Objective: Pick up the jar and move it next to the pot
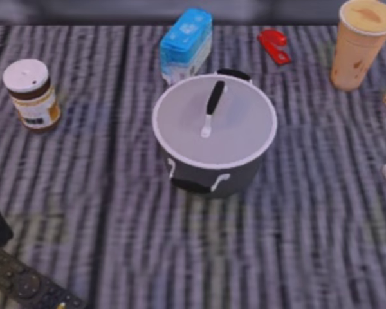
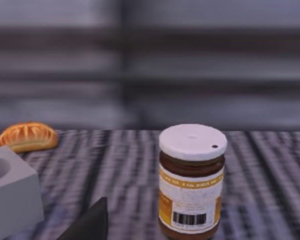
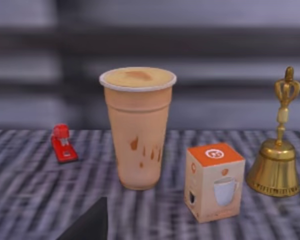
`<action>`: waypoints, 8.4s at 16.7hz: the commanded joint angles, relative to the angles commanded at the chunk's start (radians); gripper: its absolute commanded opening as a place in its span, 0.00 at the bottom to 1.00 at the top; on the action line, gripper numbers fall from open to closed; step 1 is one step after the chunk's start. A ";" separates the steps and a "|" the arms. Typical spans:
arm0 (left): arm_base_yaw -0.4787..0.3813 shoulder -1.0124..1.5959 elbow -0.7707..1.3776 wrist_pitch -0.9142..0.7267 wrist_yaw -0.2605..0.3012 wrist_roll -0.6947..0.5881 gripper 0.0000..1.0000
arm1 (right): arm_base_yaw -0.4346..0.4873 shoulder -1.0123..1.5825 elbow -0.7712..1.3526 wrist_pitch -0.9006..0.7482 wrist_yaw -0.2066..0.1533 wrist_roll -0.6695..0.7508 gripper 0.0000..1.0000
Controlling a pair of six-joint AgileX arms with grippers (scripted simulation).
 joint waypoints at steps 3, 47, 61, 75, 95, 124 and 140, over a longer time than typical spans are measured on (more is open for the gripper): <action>0.001 0.008 0.007 -0.005 -0.001 0.003 1.00 | 0.000 0.000 0.000 0.000 0.000 0.000 1.00; 0.009 2.514 2.461 -1.450 0.084 0.891 1.00 | 0.000 0.000 0.000 0.000 0.000 0.000 1.00; 0.005 2.500 2.270 -1.276 0.083 0.886 0.70 | 0.000 0.000 0.000 0.000 0.000 0.000 1.00; 0.005 2.500 2.270 -1.276 0.083 0.886 0.00 | 0.000 0.000 0.000 0.000 0.000 0.000 1.00; 0.039 2.011 1.856 -1.352 0.078 0.893 0.00 | 0.000 0.000 0.000 0.000 0.000 0.000 1.00; -0.307 2.065 1.724 -1.137 -0.045 -0.301 0.00 | 0.000 0.000 0.000 0.000 0.000 0.000 1.00; -0.307 2.119 1.616 -0.981 -0.046 -0.295 0.45 | 0.000 0.000 0.000 0.000 0.000 0.000 1.00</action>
